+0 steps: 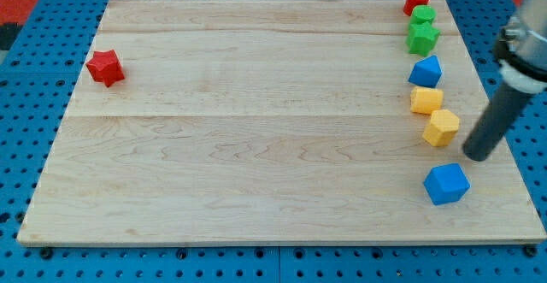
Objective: Move the blue cube to the bottom right of the yellow hexagon
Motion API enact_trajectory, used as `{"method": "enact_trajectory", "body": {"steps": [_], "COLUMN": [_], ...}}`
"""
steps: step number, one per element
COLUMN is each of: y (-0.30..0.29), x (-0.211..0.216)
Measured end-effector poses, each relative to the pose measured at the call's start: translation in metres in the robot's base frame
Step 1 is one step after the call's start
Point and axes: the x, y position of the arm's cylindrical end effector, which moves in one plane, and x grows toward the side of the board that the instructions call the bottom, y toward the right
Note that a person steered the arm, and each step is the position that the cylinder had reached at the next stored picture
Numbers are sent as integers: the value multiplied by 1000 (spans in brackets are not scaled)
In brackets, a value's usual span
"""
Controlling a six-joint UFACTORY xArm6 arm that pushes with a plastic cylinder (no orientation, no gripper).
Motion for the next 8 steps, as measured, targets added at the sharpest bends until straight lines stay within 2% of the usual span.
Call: {"method": "enact_trajectory", "body": {"steps": [1, 2, 3, 4, 6, 8], "y": [32, -24, -87, -118, -67, -85], "x": [77, 107, 89, 84, 52, 21]}}
